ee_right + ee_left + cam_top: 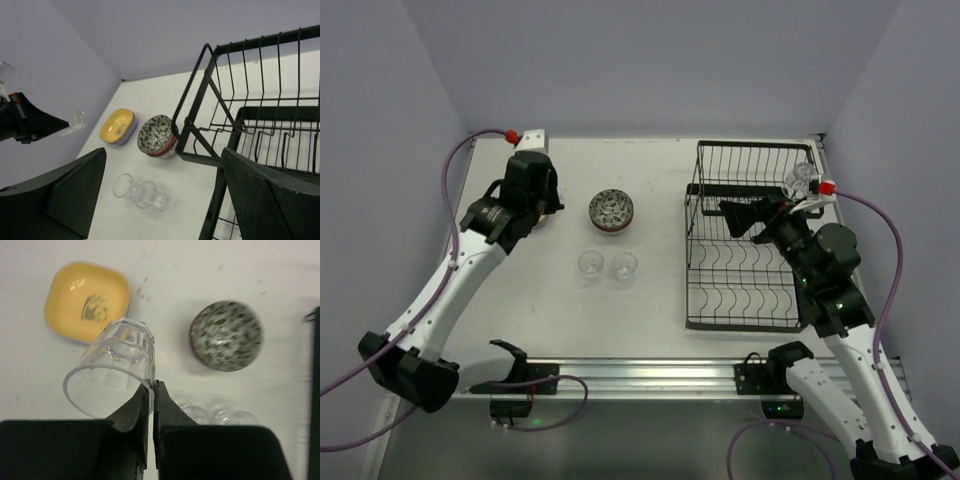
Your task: Unload the mixed dishes from the dish rack
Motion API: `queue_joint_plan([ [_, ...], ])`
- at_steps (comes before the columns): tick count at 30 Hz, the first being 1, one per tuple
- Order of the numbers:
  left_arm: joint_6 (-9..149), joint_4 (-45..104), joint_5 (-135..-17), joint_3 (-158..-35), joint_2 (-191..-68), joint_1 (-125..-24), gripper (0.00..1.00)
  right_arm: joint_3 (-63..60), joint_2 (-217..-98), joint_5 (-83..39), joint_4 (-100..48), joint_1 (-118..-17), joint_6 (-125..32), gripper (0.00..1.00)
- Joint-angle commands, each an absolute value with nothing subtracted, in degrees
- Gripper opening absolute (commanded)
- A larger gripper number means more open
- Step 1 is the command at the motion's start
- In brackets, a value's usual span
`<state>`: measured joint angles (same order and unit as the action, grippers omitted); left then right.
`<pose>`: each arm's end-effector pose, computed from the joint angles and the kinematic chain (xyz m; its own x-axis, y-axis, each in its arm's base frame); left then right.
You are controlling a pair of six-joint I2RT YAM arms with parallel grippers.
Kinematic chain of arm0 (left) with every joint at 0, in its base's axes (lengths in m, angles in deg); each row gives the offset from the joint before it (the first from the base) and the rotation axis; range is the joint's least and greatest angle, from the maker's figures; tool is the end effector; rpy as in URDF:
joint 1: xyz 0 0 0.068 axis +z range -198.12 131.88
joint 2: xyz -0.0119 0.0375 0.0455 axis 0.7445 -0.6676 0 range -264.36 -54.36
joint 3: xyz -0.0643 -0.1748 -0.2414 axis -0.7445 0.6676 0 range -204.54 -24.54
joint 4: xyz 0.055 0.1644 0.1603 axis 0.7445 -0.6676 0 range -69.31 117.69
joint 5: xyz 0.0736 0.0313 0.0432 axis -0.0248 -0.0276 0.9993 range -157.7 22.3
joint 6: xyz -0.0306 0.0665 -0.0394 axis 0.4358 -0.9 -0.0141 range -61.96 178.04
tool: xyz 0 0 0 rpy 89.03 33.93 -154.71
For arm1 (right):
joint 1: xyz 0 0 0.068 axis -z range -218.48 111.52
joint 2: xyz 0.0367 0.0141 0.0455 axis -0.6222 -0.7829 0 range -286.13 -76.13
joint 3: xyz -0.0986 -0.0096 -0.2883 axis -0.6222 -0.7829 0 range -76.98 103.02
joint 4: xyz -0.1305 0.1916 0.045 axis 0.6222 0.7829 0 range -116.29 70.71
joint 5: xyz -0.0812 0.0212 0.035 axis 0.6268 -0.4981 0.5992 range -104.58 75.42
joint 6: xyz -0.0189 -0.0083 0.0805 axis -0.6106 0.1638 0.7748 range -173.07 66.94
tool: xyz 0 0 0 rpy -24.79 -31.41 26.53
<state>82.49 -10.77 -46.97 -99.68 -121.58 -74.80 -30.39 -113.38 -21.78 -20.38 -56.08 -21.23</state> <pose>0.2212 -0.0825 0.4046 -0.4743 -0.1949 -0.8585 -0.0536 0.9798 -0.1928 0.1255 0.0492 0.3965 -0.1728 0.4941 -0.8521 -0.3863 0.7617 0.5201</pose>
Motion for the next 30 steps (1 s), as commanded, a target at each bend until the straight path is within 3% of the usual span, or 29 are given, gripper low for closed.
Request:
queue_joint_plan([
  [1,76.8,-21.6,-48.1,-97.3,-124.9,-69.7,0.00,-26.8,-114.2,-20.2,-14.4,-56.1,-25.6,0.99],
  [14,74.6,-16.7,-61.8,-88.1,-139.3,-68.2,0.00,-25.2,-116.0,-21.5,-9.1,-56.1,-30.2,0.99],
  [30,74.2,-17.8,-64.8,-85.4,-140.4,-68.5,0.02,-24.9,-116.0,-23.1,-8.4,-56.1,-32.2,0.99],
])
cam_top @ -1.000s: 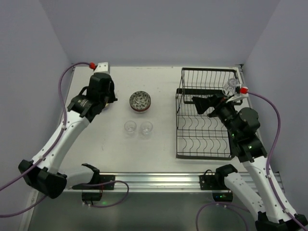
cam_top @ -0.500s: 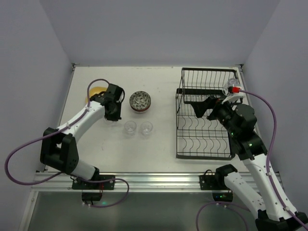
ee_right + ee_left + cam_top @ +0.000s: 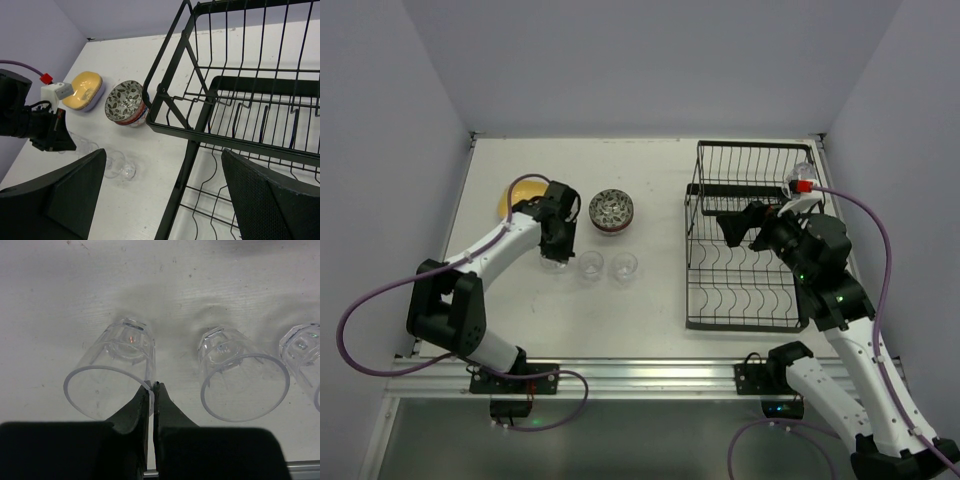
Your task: Unload the mixed dishes from the dish rack
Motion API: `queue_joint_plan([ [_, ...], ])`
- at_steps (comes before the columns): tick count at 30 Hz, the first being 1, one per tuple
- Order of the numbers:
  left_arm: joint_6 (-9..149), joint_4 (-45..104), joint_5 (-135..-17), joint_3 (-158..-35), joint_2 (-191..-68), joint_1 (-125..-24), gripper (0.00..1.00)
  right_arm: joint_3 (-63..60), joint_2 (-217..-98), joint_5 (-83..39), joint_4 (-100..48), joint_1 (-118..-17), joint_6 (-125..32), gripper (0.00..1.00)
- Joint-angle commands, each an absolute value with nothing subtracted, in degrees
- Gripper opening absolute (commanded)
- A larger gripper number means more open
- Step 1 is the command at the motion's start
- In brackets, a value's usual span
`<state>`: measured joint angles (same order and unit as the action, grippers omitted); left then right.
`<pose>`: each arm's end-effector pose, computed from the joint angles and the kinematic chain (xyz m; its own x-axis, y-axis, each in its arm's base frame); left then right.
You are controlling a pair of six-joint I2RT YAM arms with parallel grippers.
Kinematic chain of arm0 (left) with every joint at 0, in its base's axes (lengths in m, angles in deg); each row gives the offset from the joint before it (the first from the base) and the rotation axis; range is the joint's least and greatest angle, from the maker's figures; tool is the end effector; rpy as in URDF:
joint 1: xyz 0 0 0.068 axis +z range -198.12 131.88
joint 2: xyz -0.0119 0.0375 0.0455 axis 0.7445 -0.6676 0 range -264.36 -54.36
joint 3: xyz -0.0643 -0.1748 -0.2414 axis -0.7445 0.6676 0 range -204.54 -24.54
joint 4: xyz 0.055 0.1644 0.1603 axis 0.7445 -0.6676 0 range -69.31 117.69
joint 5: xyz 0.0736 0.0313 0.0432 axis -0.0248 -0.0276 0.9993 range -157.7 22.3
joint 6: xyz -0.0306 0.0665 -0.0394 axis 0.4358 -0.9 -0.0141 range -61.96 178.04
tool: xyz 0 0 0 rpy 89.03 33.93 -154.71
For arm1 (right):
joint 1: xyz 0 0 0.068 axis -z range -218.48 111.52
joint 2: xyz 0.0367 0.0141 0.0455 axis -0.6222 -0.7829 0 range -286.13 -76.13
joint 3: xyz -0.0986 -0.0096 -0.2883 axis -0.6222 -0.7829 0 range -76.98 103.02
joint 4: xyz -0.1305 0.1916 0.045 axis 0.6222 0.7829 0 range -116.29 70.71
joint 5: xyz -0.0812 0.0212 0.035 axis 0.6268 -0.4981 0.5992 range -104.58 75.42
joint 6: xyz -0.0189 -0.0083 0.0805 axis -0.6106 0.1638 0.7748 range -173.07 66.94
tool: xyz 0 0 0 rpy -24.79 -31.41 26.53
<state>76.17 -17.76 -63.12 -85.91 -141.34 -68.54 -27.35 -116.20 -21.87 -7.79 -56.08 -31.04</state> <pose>0.2589 -0.0903 0.2316 -0.9431 0.0200 -0.3320 0.0315 0.9991 -0.0293 0.1323 0.0515 0.3773 -0.2947 0.2967 -0.9084 -0.3334 0.8590 0.3887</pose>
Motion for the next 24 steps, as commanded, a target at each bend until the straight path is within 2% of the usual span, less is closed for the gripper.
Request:
queue_joint_plan([
  [1,74.4,-17.9,-64.3,-85.0,-140.4,-68.7,0.02,-24.9,-115.9,-23.1,-8.4,-56.1,-32.2,0.99],
  [6,75.1,-20.6,-61.6,-85.9,-141.2,-70.8,0.04,-25.0,-115.9,-23.1,-8.4,-56.1,-32.3,0.99],
  [12,74.9,-20.4,-62.6,-86.0,-142.3,-72.4,0.13,-25.1,-116.2,-23.1,-8.5,-56.1,-32.6,0.99],
  [18,75.4,-21.0,-60.7,-86.0,-143.9,-73.5,0.16,-25.1,-115.8,-23.0,-8.4,-56.1,-32.6,0.99],
  [21,75.7,-21.2,-60.1,-86.4,-143.5,-73.5,0.20,-25.1,-115.7,-23.0,-8.4,-56.1,-32.7,0.99],
  [24,76.1,-21.4,-59.2,-87.4,-141.1,-73.5,0.28,-25.0,-115.9,-23.1,-8.4,-56.1,-32.7,0.99],
])
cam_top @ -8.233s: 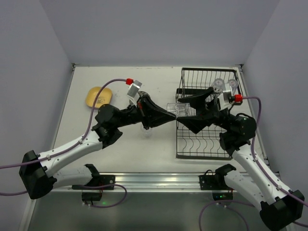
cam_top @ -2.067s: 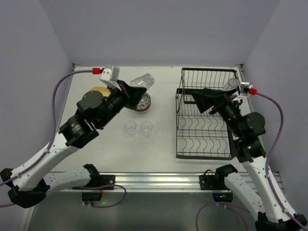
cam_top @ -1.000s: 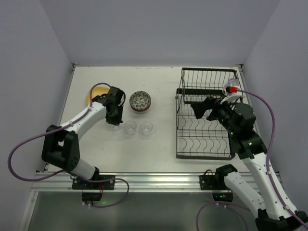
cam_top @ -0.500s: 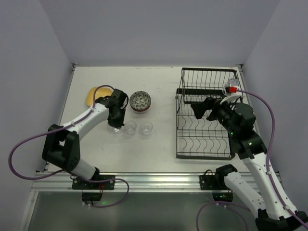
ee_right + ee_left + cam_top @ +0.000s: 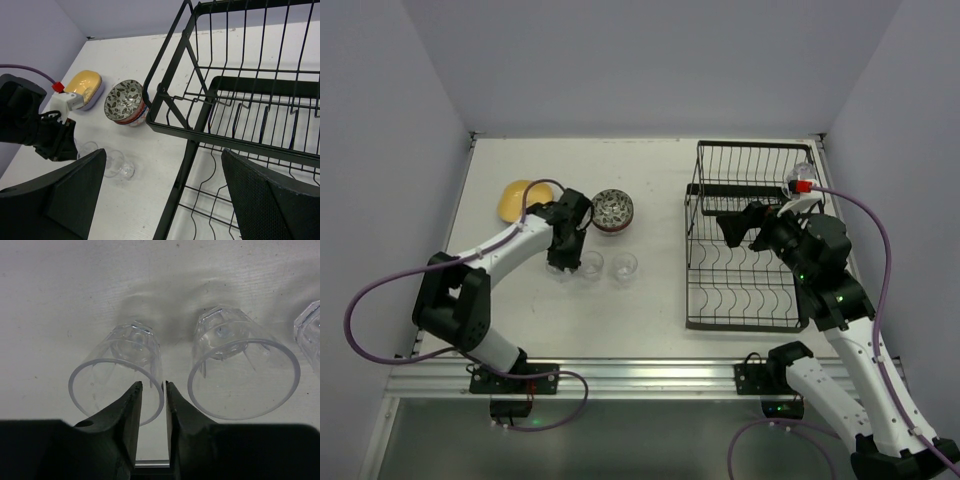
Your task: Unload the mixed dishes from the dish rack
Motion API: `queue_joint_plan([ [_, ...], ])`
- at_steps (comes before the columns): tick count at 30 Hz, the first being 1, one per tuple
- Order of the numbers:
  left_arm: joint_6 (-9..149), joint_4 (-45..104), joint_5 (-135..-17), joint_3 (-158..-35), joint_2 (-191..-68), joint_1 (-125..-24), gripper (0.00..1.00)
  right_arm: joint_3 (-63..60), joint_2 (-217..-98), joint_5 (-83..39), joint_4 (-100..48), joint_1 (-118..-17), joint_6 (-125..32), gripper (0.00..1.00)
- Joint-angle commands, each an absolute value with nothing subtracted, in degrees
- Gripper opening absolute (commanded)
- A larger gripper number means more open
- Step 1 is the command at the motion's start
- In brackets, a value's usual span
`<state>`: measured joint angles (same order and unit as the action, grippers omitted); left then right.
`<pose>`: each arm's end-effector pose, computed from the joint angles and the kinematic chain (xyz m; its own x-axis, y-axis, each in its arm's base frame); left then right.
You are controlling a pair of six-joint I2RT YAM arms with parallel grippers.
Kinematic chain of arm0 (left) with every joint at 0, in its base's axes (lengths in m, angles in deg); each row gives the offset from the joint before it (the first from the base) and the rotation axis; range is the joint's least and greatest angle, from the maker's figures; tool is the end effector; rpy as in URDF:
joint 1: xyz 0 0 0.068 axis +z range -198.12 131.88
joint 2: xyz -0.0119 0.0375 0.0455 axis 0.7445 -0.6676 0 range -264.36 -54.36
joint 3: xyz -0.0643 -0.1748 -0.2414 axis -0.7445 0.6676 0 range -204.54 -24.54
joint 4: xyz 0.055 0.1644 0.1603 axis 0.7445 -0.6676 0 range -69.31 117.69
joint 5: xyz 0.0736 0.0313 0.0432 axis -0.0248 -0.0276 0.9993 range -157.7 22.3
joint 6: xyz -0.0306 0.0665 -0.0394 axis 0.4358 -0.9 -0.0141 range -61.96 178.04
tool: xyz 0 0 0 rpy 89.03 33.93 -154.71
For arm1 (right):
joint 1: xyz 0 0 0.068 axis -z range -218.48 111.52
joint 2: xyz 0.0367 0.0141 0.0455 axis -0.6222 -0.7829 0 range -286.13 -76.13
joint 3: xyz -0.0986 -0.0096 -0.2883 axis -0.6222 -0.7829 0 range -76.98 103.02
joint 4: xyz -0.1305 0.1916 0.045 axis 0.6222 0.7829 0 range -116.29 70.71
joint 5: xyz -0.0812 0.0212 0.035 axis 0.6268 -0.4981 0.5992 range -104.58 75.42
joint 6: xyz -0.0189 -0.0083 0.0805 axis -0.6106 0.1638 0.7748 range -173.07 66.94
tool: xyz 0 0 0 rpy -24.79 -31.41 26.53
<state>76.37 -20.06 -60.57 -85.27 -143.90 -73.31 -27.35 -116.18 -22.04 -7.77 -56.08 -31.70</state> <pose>0.2493 -0.1074 0.2161 -0.9601 0.1066 -0.2587 0.0993 0.9942 0.0415 0.1321 0.0517 0.3773 -0.2918 0.2863 -0.9126 -0.3392 0.8612 0.3786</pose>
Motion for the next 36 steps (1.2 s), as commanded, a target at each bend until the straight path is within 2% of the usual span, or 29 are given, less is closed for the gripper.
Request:
queue_joint_plan([
  [1,76.1,-21.0,-59.1,-87.6,-140.2,-73.5,0.32,-24.9,-116.1,-23.1,-8.4,-56.1,-32.7,0.99],
  [7,78.1,-21.0,-56.5,-90.8,-133.0,-73.5,0.55,-24.9,-116.1,-22.9,-8.4,-56.1,-32.9,0.99],
  [11,78.8,-20.0,-54.7,-91.5,-127.3,-73.5,0.77,-24.9,-115.0,-17.1,-8.0,-56.1,-31.0,0.99],
  [12,78.6,-17.9,-54.5,-91.1,-123.8,-73.5,0.98,-24.8,-114.8,-14.3,-7.7,-56.1,-29.8,0.99],
  [13,78.5,-16.4,-54.3,-90.3,-121.7,-73.5,1.00,-24.5,-114.7,-7.4,-7.1,-56.1,-28.1,0.99],
  [18,79.8,-5.7,-46.6,-79.8,-103.0,-73.5,1.00,-22.5,-115.2,2.7,-6.7,-56.0,-29.0,0.99],
  [21,80.0,-5.7,-41.2,-76.8,-96.1,-73.5,1.00,-17.4,-119.1,8.6,-2.3,-54.8,-28.7,0.99],
  [28,79.8,-7.0,-36.3,-73.1,-87.5,-73.5,1.00,-7.3,-132.8,12.7,2.1,-47.7,-30.4,0.99],
  [30,79.5,-4.5,-39.0,-69.6,-84.1,-73.5,1.00,-4.2,-135.6,15.0,2.3,-47.4,-31.4,0.99],
  [36,79.7,-4.9,-39.9,-69.5,-83.4,-73.5,1.00,1.9,-143.6,17.1,3.5,-46.2,-31.4,0.93],
])
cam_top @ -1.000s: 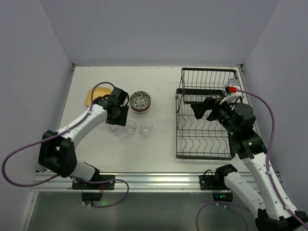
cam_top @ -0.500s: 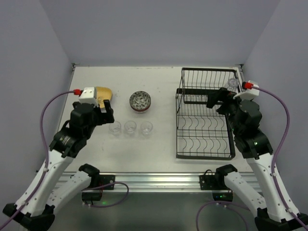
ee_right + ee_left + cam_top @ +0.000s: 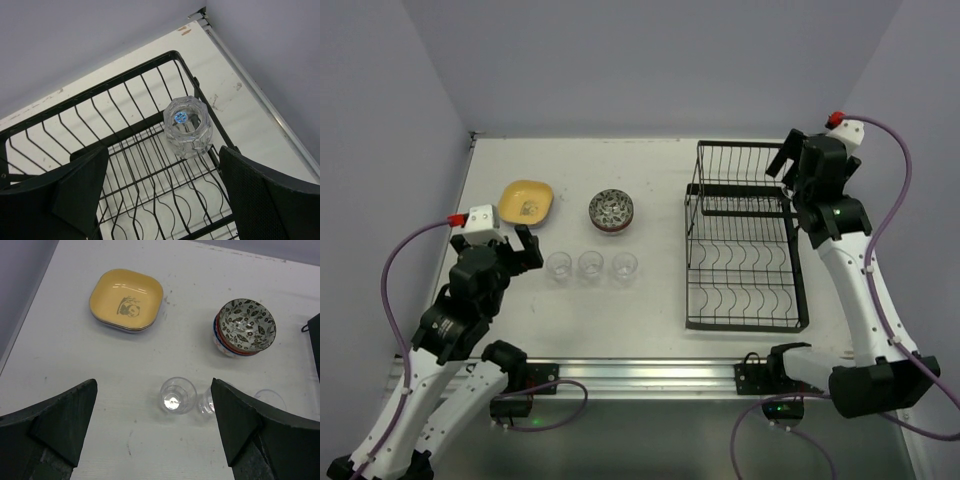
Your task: Unload the mixed dishes from the dish rack
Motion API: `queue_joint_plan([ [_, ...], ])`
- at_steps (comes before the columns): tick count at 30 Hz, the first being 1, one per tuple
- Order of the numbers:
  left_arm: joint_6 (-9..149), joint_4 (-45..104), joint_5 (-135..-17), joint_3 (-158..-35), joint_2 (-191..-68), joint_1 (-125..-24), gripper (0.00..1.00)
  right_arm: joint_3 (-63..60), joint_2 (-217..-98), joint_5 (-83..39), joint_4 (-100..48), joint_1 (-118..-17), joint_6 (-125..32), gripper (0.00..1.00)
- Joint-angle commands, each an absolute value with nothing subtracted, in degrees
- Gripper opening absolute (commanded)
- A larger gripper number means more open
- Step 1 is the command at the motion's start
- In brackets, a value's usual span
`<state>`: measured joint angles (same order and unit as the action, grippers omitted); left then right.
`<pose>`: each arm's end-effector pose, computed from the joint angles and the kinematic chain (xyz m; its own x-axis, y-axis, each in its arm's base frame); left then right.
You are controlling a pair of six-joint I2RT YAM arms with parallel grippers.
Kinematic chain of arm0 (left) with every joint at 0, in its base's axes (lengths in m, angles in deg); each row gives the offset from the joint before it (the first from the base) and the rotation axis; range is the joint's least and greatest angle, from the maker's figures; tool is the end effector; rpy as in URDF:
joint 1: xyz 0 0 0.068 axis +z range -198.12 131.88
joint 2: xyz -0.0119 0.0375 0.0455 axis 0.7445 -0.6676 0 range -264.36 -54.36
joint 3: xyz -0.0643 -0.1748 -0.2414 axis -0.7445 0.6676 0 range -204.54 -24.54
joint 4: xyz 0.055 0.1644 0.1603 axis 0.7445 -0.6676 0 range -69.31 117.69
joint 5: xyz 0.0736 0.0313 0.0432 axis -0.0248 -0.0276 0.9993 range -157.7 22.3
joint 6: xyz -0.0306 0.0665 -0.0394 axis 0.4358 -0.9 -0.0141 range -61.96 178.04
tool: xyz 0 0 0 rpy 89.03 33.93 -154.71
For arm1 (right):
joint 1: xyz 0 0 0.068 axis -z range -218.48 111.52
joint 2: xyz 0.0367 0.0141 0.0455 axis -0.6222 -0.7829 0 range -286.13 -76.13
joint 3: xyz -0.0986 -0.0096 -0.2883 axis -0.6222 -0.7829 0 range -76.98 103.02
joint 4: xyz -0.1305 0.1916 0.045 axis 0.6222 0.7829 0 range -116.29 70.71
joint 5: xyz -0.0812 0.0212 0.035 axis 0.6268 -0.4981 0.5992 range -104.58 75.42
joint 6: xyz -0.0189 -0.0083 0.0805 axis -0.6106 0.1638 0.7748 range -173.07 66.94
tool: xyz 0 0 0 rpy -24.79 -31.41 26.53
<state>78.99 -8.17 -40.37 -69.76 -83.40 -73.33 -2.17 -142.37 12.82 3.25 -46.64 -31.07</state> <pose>0.0894 -0.0053 0.3293 -0.2799 -0.2193 -0.9346 -0.1208 0.9739 -0.1924 0.2384 0.0004 0.4275 -0.2165 0.3048 -0.9275 0.4101 0.8905 0.1969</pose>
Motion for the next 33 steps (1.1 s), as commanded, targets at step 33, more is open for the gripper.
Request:
queue_joint_plan([
  [33,78.6,-3.2,-45.6,-68.5,-85.5,-73.7,1.00,2.4,-156.8,31.3,1.3,-46.2,-15.2,0.76],
])
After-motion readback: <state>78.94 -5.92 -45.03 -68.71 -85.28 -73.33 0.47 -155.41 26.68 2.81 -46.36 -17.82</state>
